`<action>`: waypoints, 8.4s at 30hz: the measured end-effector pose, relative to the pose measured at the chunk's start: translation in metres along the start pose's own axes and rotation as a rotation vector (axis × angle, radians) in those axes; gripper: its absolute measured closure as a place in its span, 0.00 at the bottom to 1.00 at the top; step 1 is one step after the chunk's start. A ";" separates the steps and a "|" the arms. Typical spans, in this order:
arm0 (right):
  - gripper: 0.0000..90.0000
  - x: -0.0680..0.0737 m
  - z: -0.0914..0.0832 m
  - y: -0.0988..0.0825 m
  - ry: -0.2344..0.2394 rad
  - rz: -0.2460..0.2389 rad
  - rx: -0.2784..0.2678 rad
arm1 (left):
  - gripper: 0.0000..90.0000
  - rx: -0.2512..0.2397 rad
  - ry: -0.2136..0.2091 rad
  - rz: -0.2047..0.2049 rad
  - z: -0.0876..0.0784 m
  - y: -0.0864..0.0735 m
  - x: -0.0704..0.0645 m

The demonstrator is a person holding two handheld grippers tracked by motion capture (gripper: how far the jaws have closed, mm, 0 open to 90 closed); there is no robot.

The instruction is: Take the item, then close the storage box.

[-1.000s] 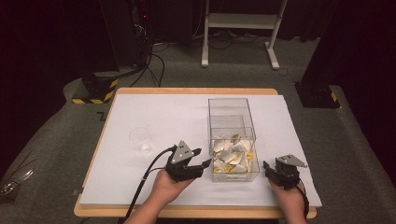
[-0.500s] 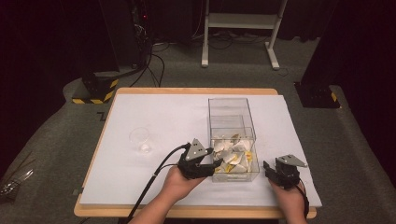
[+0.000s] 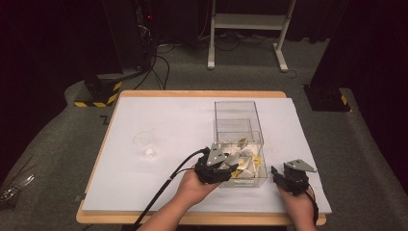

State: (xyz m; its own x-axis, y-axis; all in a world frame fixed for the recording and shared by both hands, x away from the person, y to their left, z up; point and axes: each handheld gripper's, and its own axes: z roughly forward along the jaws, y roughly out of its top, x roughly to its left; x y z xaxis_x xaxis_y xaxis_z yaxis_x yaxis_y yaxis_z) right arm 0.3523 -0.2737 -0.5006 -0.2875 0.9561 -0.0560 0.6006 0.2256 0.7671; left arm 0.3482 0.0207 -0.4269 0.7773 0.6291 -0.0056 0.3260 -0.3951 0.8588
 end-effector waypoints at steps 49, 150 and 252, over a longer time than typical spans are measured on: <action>0.52 0.000 0.000 0.000 0.000 0.001 0.003 | 1.00 -0.084 -0.020 -0.018 -0.005 -0.002 0.004; 0.53 0.002 0.001 0.001 -0.009 -0.001 0.016 | 1.00 -0.493 0.032 -0.034 -0.098 0.074 0.026; 0.53 0.003 0.003 0.001 -0.033 -0.014 0.027 | 1.00 -0.585 0.346 -0.155 -0.217 0.011 0.134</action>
State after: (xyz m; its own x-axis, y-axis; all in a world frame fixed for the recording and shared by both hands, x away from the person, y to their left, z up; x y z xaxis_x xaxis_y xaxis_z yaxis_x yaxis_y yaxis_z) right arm 0.3545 -0.2697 -0.5017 -0.2713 0.9584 -0.0881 0.6167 0.2434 0.7486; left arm 0.3395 0.2455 -0.3070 0.4974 0.8647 -0.0701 0.0001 0.0808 0.9967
